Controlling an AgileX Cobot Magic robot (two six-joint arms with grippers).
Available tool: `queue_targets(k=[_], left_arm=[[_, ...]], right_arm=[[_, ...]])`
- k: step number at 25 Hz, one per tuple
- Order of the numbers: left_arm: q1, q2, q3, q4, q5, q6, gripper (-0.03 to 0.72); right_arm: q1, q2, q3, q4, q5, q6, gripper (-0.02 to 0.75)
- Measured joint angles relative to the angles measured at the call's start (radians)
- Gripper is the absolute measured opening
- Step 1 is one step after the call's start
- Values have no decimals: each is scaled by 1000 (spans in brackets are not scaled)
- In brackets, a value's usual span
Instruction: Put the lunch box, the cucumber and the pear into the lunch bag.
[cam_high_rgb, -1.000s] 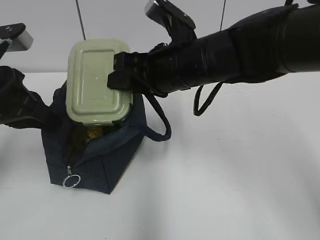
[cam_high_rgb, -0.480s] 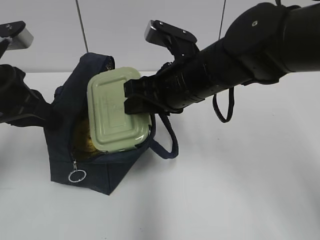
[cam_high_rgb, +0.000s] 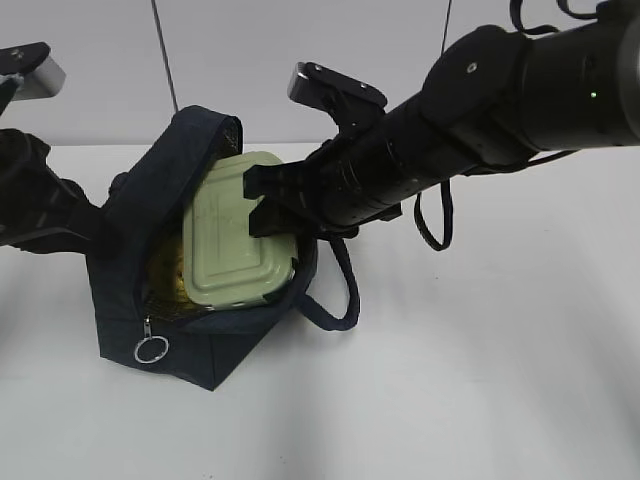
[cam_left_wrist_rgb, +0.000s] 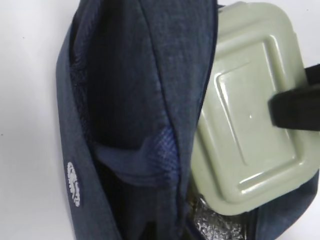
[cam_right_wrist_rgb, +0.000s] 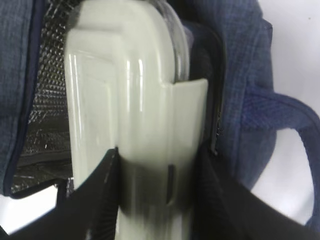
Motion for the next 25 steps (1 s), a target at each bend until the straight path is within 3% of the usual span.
queue_targets(k=[18, 25], left_arm=[[0, 0, 0, 1, -1, 0, 1], [0, 0, 0, 1, -1, 0, 1]], right_arm=[[0, 113, -142, 80, 67, -38, 298], [0, 113, -144, 135, 69, -118, 440]])
